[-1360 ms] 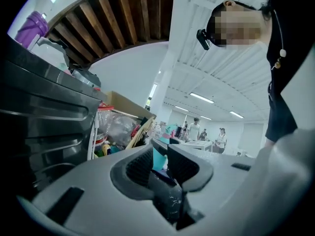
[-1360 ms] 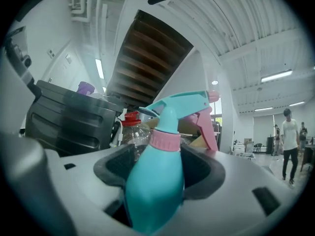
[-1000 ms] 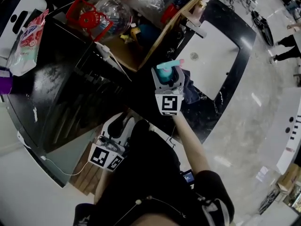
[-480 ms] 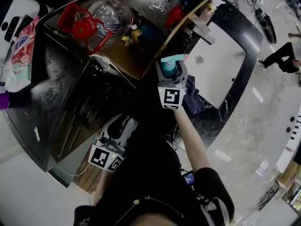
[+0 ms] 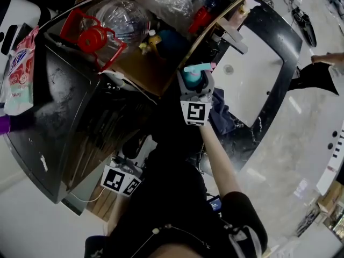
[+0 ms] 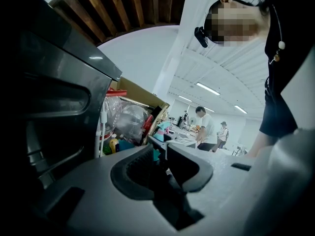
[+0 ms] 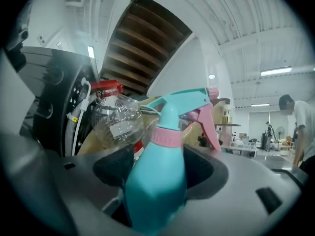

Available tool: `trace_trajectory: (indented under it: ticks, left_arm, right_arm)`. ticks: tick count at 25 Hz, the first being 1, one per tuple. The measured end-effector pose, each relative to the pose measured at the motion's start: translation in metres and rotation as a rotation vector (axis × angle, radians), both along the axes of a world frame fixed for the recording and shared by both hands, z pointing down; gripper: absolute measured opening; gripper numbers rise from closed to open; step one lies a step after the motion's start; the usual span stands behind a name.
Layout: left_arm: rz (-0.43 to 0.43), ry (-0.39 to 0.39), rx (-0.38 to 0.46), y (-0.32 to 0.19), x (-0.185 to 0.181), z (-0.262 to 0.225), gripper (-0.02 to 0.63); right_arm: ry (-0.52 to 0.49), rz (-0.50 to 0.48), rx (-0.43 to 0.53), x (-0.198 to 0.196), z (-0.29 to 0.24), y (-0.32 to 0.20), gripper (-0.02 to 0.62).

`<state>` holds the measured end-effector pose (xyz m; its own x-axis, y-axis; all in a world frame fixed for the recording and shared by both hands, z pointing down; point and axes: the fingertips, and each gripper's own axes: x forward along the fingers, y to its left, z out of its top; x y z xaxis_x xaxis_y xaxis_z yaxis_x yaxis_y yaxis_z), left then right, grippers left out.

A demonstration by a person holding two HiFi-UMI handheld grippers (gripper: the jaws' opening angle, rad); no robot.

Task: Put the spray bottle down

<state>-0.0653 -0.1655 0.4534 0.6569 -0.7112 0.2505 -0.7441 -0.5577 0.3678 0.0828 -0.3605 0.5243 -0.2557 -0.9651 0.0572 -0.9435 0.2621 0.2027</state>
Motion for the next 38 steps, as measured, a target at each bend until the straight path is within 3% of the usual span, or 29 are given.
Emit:
trace_trajectory:
  ticks: [6,12,18,23,31,38]
  left_arm:
    - [0.020,0.002,0.000,-0.003,0.005,0.000,0.089]
    - [0.040,0.009,0.019,0.000,0.015,-0.005,0.089]
    - [0.078,0.037,0.070,0.003,0.031,-0.018,0.089]
    - [0.117,0.080,0.128,0.006,0.051,-0.033,0.089]
    - [0.144,0.107,0.163,0.024,0.058,-0.045,0.089]
    - [0.137,0.103,0.165,0.033,0.059,-0.046,0.086]
  right_arm:
    - [-0.042,-0.013,-0.092,0.004,0.007,0.007,0.374]
    - [-0.126,0.018,-0.176,0.024,0.003,0.072,0.367]
    - [-0.173,0.056,-0.226,0.042,-0.038,0.168,0.253]
    - [-0.256,0.049,-0.212,0.054,-0.068,0.213,0.003]
    - [-0.283,0.012,-0.152,0.061,-0.105,0.232,0.003]
    - [-0.161,-0.027,-0.163,0.048,-0.103,0.246,0.002]
